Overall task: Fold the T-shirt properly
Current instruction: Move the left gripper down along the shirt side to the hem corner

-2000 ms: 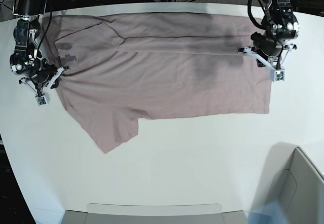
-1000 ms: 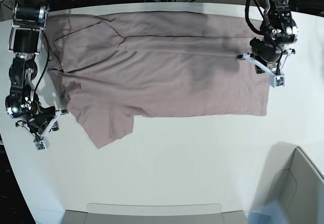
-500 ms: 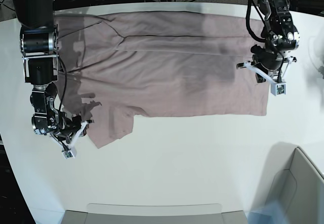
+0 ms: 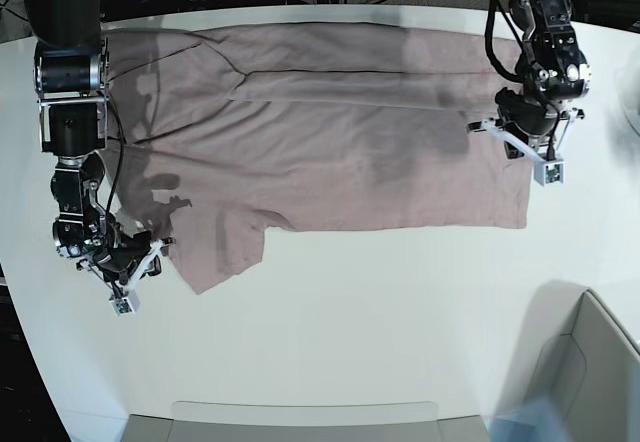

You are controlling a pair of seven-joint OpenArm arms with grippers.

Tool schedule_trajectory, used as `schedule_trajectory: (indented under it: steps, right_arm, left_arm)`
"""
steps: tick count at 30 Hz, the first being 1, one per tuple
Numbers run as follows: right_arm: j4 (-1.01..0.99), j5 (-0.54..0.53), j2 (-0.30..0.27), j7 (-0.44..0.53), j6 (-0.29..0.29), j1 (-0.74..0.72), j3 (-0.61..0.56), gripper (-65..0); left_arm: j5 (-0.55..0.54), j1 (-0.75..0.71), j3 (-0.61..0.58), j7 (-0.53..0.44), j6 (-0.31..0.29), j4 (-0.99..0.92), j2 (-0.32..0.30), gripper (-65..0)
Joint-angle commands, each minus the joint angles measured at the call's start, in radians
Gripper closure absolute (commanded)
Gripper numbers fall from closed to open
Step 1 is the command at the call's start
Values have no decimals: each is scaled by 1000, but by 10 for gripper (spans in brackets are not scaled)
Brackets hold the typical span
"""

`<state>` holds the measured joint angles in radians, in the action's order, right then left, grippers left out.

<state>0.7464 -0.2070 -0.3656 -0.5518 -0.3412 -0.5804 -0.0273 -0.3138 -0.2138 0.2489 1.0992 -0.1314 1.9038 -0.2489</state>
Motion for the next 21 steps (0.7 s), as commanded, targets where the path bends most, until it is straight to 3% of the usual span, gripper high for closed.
schedule_trajectory:
  steps: [1, 10, 17, 21]
  right_arm:
    - [11, 2, -14, 16, 3, -31, 34, -175]
    - [-146, 4, -8, 22, 3, -37, 40, -175]
    - [-178, 4, 41, 16, 0, -36, 40, -175]
    - [-173, 4, 63, 14, -6, -36, 40, -175]
  left_arm:
    - [2, 7, 5, -21, 0, 9, -11, 0]
    - [2, 41, 5, -21, 0, 0, -13, 0]
    - [2, 80, 5, -21, 0, -19, -14, 0]
    - [2, 162, 0, -34, -3, -142, -30, -153]
